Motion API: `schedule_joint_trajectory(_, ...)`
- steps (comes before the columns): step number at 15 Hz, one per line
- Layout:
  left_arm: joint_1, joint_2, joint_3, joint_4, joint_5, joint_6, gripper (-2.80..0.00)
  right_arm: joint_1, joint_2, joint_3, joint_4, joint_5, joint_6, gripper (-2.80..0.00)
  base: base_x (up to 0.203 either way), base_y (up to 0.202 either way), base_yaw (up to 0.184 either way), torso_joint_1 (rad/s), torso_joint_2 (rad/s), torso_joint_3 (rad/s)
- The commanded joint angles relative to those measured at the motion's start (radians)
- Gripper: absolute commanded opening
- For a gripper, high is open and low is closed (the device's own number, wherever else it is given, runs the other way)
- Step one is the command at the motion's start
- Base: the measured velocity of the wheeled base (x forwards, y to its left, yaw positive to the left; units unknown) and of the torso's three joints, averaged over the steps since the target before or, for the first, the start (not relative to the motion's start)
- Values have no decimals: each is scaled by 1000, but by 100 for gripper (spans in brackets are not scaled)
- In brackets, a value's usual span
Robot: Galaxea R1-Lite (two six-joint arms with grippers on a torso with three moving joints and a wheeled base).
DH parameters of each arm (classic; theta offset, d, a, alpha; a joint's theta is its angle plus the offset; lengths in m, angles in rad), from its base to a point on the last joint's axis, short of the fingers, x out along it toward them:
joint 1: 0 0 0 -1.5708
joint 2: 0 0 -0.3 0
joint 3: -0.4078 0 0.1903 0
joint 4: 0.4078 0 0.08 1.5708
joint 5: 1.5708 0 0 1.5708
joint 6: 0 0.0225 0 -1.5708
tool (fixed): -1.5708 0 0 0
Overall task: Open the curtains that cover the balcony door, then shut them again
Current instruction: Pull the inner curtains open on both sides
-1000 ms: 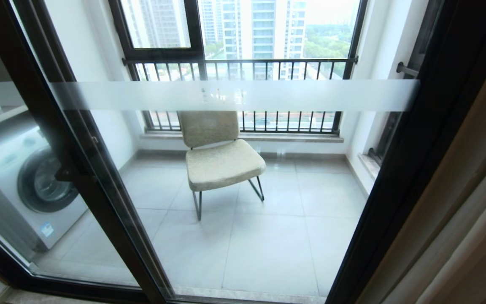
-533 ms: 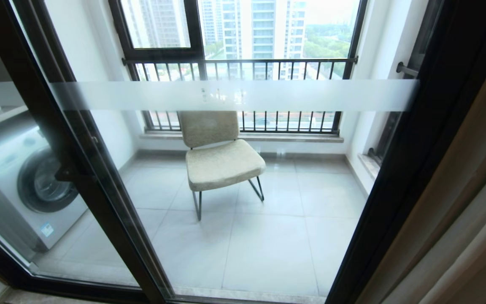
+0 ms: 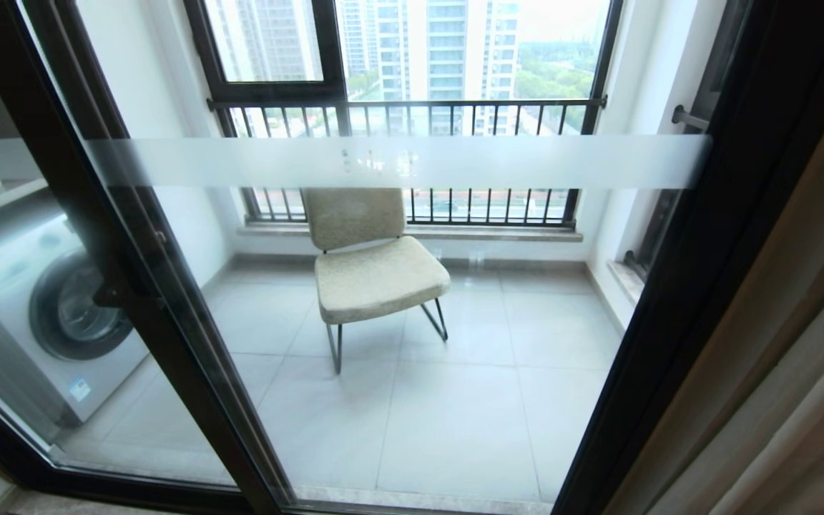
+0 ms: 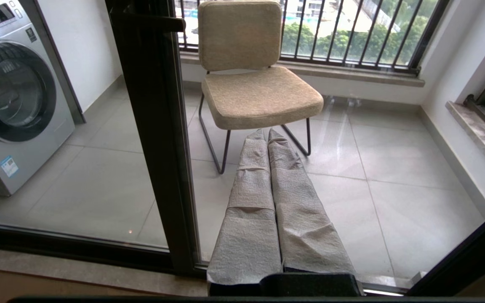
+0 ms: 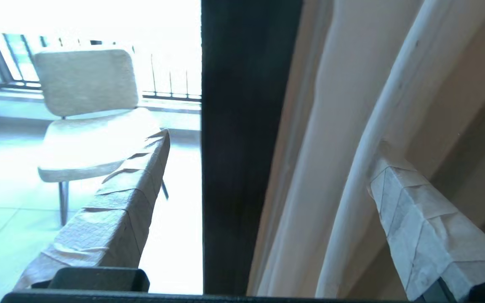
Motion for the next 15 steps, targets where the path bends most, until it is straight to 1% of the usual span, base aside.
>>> schedule_joint_trajectory(1, 1, 0, 0, -1, 1, -1, -280, 95, -82, 72, -21, -4, -22, 0, 0, 0, 0, 0, 0, 0)
schedule_joint_trajectory(4, 0, 0, 0, -1, 1, -1, -280, 235, -133, 143, -27, -57, -71, 0, 0, 0, 0, 0, 0, 0)
schedule_joint_trajectory(5, 0, -1, 0, -1, 1, -1, -280, 270, -143, 173, -28, -77, -87, 0, 0, 0, 0, 0, 0, 0)
schedule_joint_trajectory(7, 1, -1, -1, -1, 1, -1, -280, 293, -182, 222, -26, -88, -111, 0, 0, 0, 0, 0, 0, 0)
schedule_joint_trajectory(8, 1, 0, 0, -1, 1, -1, -280, 297, -200, 242, -25, -88, -117, -280, 0, 0, 0, 0, 0, 0)
schedule_joint_trajectory(15, 0, 0, 0, -1, 1, -1, -280, 297, -369, 377, -8, -84, -115, -280, 0, 0, 0, 0, 0, 0)
